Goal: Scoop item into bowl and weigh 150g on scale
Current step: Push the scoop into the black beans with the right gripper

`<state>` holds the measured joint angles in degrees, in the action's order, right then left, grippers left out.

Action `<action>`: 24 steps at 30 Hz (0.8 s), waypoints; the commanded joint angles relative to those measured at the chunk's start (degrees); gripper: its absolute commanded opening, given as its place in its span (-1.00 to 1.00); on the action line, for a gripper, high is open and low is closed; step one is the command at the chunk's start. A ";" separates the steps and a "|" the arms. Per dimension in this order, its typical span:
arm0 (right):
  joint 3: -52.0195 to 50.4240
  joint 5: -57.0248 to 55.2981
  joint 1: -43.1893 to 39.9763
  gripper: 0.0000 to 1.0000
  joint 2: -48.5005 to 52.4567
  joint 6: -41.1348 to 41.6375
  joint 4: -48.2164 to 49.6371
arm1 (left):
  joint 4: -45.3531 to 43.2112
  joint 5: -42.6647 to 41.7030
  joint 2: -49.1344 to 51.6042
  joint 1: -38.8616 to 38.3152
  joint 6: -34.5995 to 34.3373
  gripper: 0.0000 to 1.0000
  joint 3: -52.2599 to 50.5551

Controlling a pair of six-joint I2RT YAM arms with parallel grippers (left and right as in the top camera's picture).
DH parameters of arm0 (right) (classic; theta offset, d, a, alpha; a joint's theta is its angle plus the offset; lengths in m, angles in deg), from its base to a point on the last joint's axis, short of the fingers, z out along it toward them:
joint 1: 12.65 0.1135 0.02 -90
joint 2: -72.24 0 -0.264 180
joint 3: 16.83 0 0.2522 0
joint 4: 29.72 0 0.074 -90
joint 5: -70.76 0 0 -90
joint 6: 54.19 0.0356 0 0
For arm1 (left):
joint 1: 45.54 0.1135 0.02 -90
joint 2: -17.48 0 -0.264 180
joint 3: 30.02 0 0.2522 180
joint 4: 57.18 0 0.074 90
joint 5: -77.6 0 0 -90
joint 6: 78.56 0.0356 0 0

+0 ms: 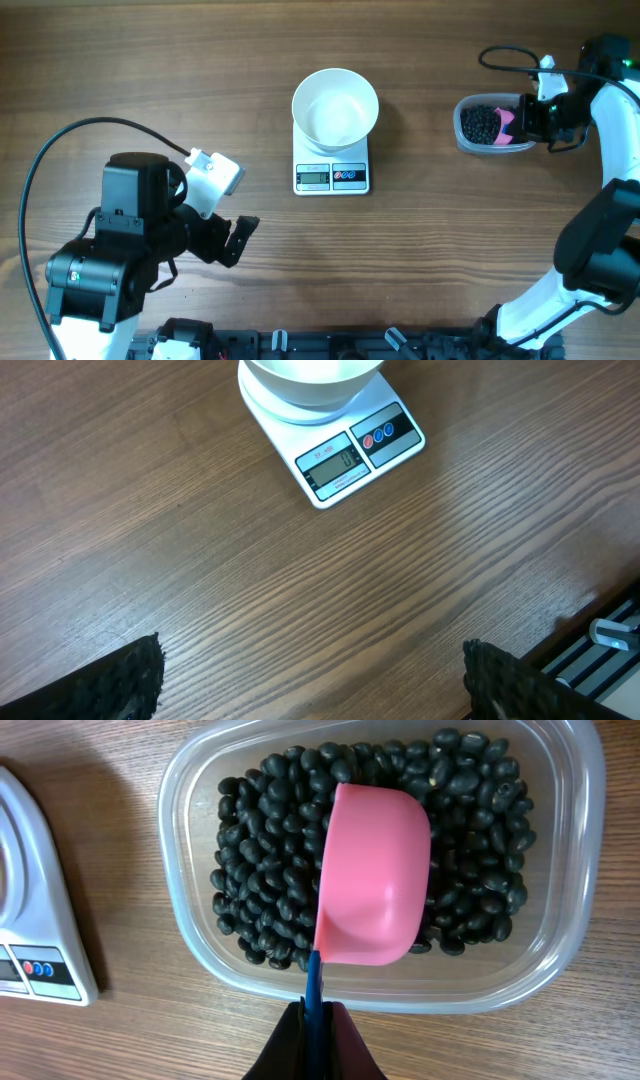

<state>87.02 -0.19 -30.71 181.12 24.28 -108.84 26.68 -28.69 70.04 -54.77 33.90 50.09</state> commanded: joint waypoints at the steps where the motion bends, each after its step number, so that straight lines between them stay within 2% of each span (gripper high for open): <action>1: -0.96 6.40 0.42 -0.91 1.55 1.49 -1.27 | -0.17 0.33 -0.09 0.42 1.16 1.00 0.85; 6: -0.96 6.40 -0.46 -0.91 1.55 4.11 -1.64 | -0.17 0.33 -0.09 0.42 1.16 1.00 0.85; 16: -1.05 6.75 -1.90 -0.91 1.55 4.20 -1.27 | -0.17 0.33 -0.09 0.42 1.16 1.00 0.85; 24: -7.63 9.09 -2.49 -0.91 1.55 6.19 4.76 | -0.17 0.33 -0.09 0.42 1.16 1.00 0.85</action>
<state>83.06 6.50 -33.40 180.88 29.02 -105.34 26.68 -28.69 70.04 -54.77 33.90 50.09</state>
